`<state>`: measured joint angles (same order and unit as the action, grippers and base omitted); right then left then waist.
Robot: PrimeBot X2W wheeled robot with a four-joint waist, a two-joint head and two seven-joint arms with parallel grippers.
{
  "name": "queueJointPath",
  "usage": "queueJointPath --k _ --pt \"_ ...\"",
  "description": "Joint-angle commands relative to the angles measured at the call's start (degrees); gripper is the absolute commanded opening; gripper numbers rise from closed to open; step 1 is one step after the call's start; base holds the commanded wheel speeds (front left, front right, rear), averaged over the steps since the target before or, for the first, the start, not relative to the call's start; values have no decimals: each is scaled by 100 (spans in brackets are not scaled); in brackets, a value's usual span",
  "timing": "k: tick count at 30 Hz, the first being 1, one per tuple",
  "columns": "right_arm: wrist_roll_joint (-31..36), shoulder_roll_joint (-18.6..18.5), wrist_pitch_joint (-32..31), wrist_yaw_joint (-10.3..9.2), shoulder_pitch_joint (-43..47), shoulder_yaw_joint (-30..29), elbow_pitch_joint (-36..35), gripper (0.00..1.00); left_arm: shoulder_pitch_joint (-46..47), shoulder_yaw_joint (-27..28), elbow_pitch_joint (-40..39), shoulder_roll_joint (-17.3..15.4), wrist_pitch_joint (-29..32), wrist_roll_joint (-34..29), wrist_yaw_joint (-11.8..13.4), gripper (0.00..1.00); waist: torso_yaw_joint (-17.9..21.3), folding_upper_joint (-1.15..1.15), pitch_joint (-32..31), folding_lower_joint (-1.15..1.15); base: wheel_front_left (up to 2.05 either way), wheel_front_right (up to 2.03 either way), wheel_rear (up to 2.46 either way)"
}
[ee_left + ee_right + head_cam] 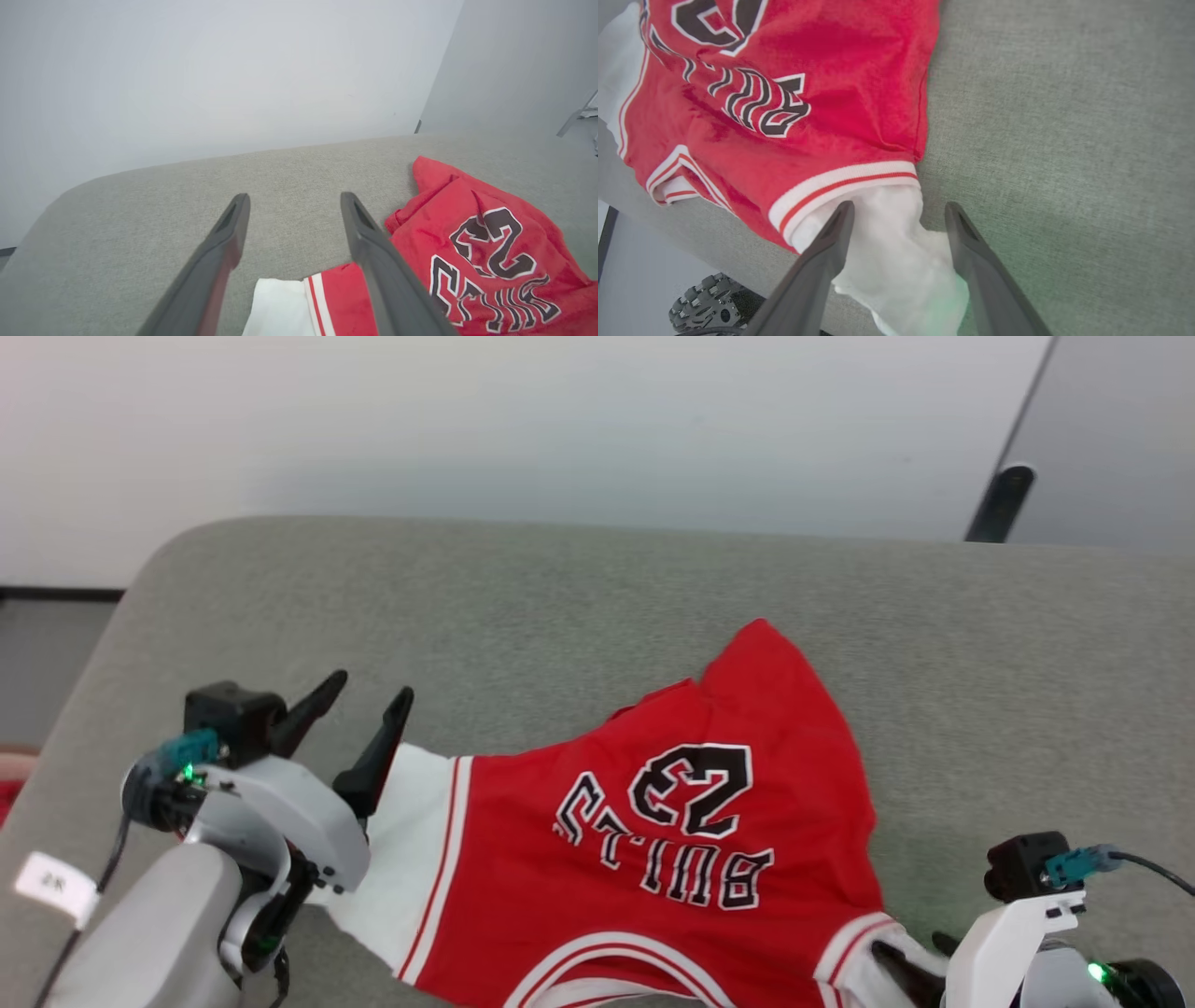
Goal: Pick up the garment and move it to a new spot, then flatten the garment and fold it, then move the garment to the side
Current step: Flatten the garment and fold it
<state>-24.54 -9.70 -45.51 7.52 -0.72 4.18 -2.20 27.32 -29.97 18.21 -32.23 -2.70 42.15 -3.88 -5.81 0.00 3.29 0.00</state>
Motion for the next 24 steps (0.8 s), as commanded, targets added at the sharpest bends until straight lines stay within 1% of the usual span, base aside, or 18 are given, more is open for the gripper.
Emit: queueJointPath --k 1,3,5,7,11,12,13,14,15,18,21,24 --pt "25 51 -112 -6 80 -25 -65 100 17 -42 83 19 -188 -131 -38 100 -168 0 76 0 0 0 0" --pt "86 64 -277 -6 132 -72 -123 100 -42 1 202 95 -479 -140 -33 100 -220 0 96 0 0 0 0" --pt "137 102 -408 -6 171 -103 -158 100 -84 -21 273 103 -793 -267 -67 100 -261 0 117 0 0 0 0" --pt "213 114 -507 -6 202 -134 -175 100 -183 86 370 178 -1032 -286 22 100 -296 0 127 0 0 0 0" --pt "371 119 -592 -6 252 -201 -164 100 -374 331 455 274 -1221 -442 129 100 -347 0 148 0 0 0 0" --pt "396 118 -590 -6 253 -207 -148 91 -457 452 444 324 -1235 -472 182 100 -359 0 144 0 0 0 0" --pt "418 134 -579 -6 251 -224 -132 41 -506 626 319 368 -1241 -611 241 100 -374 0 142 0 0 0 0" --pt "445 141 -554 -6 241 -242 -116 0 -622 781 213 432 -1243 -720 291 100 -386 0 142 0 0 0 0" --pt "469 136 -547 -6 233 -257 -99 0 -795 971 157 530 -1238 -768 338 100 -398 0 140 0 0 0 0" --pt "486 121 -482 -6 197 -287 -34 0 -1164 1575 -86 794 -1234 -993 377 100 -442 0 107 0 0 0 0" --pt "474 71 -409 -6 119 -316 27 0 -1511 2034 -221 1074 -1236 -1236 255 100 -494 0 65 0 0 0 0" --pt "492 9 -333 -6 9 -364 114 0 -1764 2339 -243 1291 -1236 -1468 84 100 -542 0 22 0 0 0 0"
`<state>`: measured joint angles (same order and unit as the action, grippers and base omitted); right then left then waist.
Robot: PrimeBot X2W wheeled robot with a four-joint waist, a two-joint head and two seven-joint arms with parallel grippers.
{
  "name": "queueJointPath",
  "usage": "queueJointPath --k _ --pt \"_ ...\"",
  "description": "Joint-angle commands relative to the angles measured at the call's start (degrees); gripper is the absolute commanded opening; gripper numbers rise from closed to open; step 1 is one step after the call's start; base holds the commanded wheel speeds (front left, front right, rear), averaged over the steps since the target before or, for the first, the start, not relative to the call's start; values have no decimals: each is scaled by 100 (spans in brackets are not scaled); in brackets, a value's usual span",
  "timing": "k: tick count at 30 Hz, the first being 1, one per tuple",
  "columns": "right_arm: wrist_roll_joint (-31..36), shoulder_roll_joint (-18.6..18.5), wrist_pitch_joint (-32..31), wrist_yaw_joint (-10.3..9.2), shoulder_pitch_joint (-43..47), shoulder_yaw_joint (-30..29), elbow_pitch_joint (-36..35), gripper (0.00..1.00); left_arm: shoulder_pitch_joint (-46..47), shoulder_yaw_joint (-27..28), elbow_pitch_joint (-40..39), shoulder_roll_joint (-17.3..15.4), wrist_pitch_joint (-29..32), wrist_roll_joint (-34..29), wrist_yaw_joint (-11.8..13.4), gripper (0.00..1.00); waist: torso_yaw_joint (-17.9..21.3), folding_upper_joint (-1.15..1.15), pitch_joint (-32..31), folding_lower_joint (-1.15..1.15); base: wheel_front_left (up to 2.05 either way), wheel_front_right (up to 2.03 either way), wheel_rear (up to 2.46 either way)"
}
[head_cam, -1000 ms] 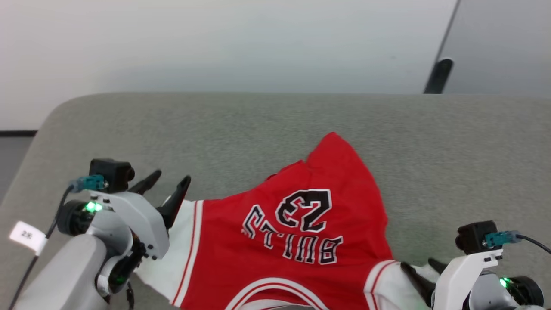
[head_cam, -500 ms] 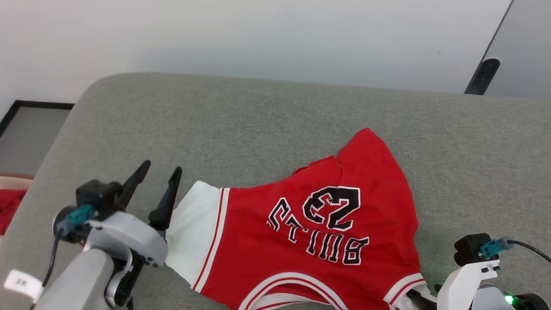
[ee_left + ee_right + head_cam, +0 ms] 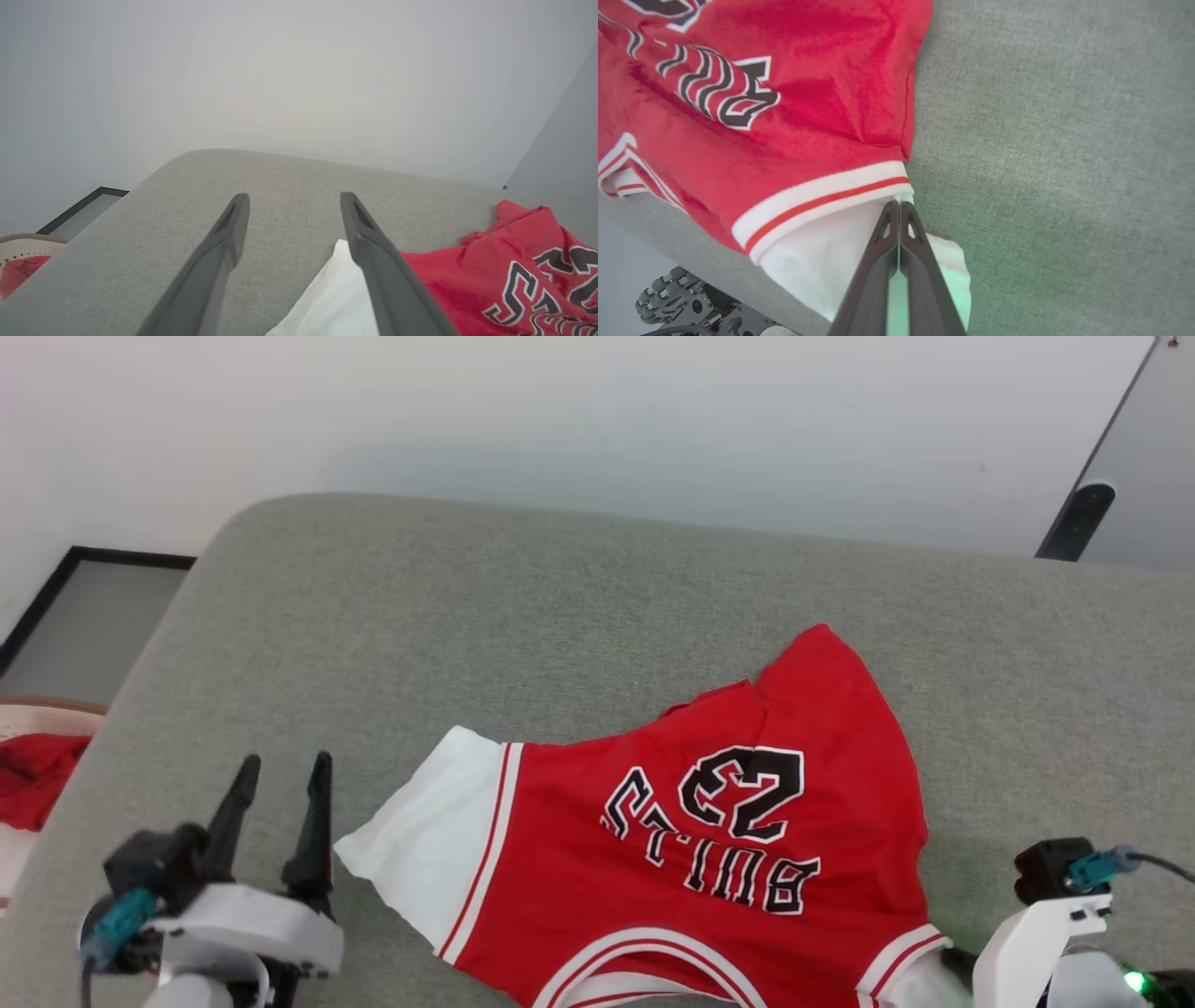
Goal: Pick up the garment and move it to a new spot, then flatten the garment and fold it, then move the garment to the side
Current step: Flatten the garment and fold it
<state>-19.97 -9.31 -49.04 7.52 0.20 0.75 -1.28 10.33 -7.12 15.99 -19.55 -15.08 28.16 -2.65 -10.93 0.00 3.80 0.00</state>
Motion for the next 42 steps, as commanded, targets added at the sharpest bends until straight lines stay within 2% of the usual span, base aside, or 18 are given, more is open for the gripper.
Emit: queueJointPath --k 1,8,14,25,31,32,33,34,35,42 --pt "11 -42 25 -6 -114 -33 63 0 -107 142 -27 83 2 -151 -84 100 -45 0 -48 0 0 0 0" --pt "-35 -278 66 -6 -429 -148 335 0 -258 459 84 398 1 -547 -350 100 -158 0 -180 0 0 0 0" --pt "-65 -561 99 -6 -788 -250 561 0 -256 528 78 545 1 -722 -448 100 -260 0 -255 0 0 0 0" --pt "81 -1128 392 -6 -1545 -688 1513 0 -134 264 64 685 0 -781 -488 100 -480 0 -206 0 0 0 0" --pt "46 -1172 628 -6 -1871 -702 2263 0 -107 68 45 637 0 -699 -490 100 -533 0 -124 0 0 0 0" --pt "44 -1169 690 -6 -1936 -690 2371 8 -102 58 39 636 0 -678 -491 100 -530 0 -114 0 0 0 0" --pt "58 -1171 759 -6 -1999 -680 2478 41 -104 48 41 633 0 -661 -491 100 -522 0 -107 0 0 0 0" --pt "70 -1163 861 -6 -2051 -634 2558 83 -108 46 48 626 0 -644 -491 100 -505 0 -108 0 0 0 0" --pt "57 -1155 943 -6 -2095 -606 2632 100 -114 45 48 616 0 -638 -491 100 -487 0 -105 0 0 0 0" --pt "-120 -1264 1462 -6 -2283 -262 2634 100 -217 127 52 526 0 -600 -492 100 -202 0 -168 0 0 0 0"
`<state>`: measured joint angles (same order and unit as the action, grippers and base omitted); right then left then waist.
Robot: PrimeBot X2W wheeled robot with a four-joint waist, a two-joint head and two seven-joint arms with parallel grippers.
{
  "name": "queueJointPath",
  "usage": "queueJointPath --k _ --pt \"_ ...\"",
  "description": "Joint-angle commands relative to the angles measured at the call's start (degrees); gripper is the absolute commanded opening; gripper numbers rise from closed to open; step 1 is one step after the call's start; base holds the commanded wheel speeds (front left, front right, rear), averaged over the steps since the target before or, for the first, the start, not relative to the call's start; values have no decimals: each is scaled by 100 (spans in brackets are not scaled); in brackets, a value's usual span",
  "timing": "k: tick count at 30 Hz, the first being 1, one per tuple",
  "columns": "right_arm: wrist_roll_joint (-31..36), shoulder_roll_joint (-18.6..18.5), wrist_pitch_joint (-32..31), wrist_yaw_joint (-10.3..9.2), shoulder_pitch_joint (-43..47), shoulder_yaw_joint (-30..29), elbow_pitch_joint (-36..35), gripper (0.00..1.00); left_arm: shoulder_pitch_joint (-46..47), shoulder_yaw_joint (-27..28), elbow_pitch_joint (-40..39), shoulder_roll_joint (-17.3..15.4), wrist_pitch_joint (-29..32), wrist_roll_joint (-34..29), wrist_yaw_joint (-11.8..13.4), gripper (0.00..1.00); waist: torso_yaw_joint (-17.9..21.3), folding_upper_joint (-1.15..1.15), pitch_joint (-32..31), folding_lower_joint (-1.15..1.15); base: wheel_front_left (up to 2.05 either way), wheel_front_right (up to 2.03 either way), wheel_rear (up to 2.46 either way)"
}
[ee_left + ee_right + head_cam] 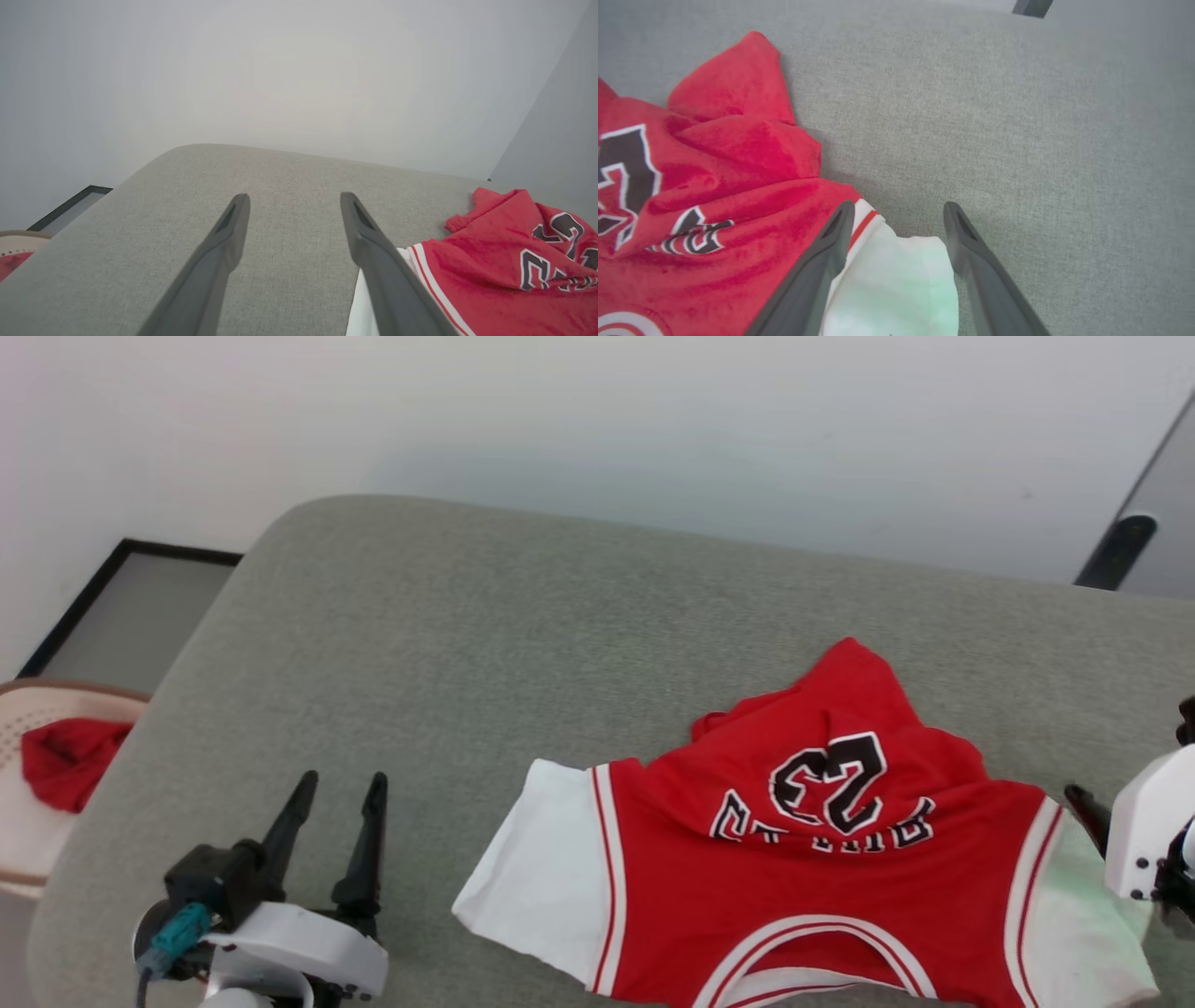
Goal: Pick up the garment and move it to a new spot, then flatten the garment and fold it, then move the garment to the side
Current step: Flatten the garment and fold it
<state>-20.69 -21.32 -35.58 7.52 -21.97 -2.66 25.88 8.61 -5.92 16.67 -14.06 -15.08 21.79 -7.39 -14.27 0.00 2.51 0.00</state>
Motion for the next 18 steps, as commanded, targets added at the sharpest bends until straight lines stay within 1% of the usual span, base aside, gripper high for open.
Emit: queueJointPath --k 1,2,3,4,8,9,12,16,18 --pt "-67 -100 228 -6 -67 142 -150 100 -58 2 -52 -51 0 25 -18 100 188 0 -52 0 0 0 0" --pt "-103 -146 365 -6 -51 207 -234 100 -76 12 -71 -68 0 27 -18 100 234 0 -65 0 0 0 0" --pt "-103 -146 365 -6 -51 207 -234 100 -76 12 -71 -68 0 27 -18 100 234 0 -65 0 0 0 0" --pt "-133 -198 707 -6 21 319 -449 100 -149 35 -108 -99 0 41 -18 100 334 0 -100 0 0 0 0" --pt "-189 -290 1461 -6 260 524 -884 100 -304 124 -220 -163 0 24 -18 100 532 0 -186 0 0 0 0" --pt "-189 -290 1461 -6 260 524 -884 100 -304 124 -220 -163 0 24 -18 100 532 0 -186 0 0 0 0" --pt "-123 -293 2058 -6 463 557 -1215 100 -473 235 -302 -169 0 -7 -19 100 680 0 -262 0 0 0 0" --pt "66 -171 2773 -6 876 524 -1661 100 -691 300 -431 -161 0 -16 -19 100 858 0 -308 0 0 0 0" --pt "184 -43 3048 -6 1081 410 -1857 100 -786 332 -484 -163 0 -12 -19 100 941 0 -304 0 0 0 0"
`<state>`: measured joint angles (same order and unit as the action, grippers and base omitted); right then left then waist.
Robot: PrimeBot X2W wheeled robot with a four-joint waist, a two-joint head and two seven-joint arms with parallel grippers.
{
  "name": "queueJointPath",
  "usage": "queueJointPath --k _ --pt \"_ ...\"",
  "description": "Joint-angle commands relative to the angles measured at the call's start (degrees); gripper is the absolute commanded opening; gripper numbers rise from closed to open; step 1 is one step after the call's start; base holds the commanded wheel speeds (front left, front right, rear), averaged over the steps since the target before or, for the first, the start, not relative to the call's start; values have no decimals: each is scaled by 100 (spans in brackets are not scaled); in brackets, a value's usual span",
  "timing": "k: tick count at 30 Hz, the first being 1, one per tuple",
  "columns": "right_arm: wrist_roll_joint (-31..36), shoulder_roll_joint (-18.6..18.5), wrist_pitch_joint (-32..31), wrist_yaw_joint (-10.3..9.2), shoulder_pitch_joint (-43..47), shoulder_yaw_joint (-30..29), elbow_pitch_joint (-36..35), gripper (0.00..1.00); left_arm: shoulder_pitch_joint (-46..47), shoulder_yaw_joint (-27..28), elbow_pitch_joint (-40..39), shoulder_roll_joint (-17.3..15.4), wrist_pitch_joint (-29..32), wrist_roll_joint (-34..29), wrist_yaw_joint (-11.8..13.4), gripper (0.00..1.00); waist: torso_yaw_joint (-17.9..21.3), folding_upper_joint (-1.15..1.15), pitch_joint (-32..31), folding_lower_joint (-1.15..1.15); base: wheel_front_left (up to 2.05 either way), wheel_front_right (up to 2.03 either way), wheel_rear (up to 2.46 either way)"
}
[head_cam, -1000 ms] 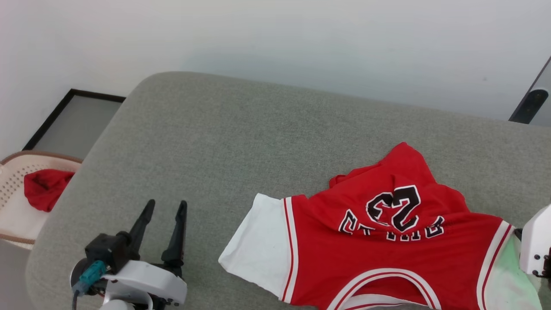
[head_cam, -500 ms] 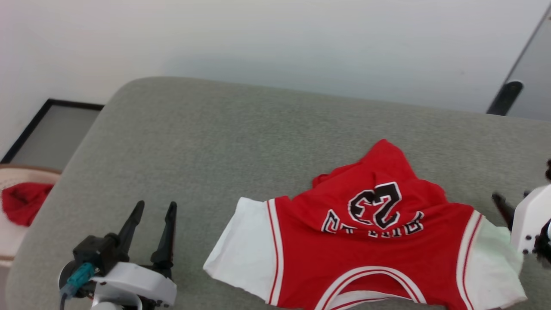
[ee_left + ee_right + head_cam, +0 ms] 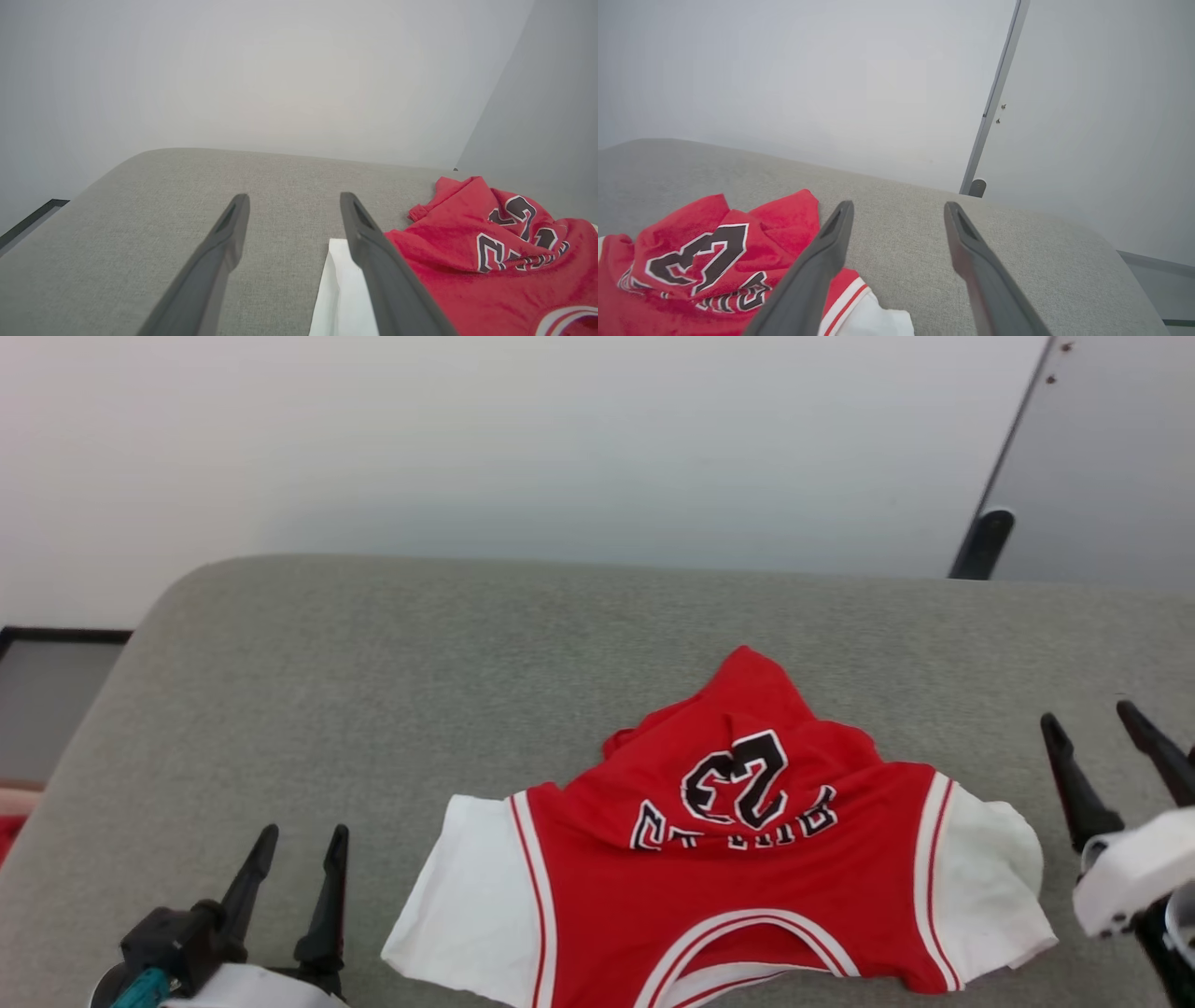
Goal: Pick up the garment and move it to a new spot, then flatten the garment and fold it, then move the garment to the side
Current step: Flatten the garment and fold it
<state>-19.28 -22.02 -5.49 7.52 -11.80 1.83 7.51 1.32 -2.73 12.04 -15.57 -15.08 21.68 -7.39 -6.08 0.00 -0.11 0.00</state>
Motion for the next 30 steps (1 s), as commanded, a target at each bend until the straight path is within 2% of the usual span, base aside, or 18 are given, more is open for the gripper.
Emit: queueJointPath --k 1,5,9,14,18,22,26,30 --pt "98 65 142 -6 171 -57 -105 100 -89 23 -57 -12 0 -4 -19 100 164 0 -32 0 0 0 0" --pt "305 365 430 -6 588 -206 -455 100 -210 38 -161 -54 0 51 -19 100 331 0 16 0 0 0 0" --pt "401 594 396 -6 882 -331 -738 100 -317 -22 -201 -112 0 206 -19 100 488 0 97 0 0 0 0" --pt "442 754 291 -6 1055 -447 -1043 100 -300 -374 -79 -387 309 751 -19 100 656 0 214 0 0 0 0" --pt "448 838 217 -6 1090 -517 -1231 100 -210 -691 -166 -712 1044 1251 -18 100 756 0 356 0 0 0 0" --pt "428 910 136 -6 1054 -578 -1332 100 -35 -675 -82 -926 2079 1758 1 100 813 0 506 0 0 0 0" --pt "404 946 78 -6 967 -585 -1392 100 187 -664 47 -1169 3396 2210 233 100 870 0 653 0 0 0 0" --pt "371 998 48 -6 900 -601 -1424 100 401 -635 75 -1373 4632 2623 626 100 945 0 771 0 0 0 0"
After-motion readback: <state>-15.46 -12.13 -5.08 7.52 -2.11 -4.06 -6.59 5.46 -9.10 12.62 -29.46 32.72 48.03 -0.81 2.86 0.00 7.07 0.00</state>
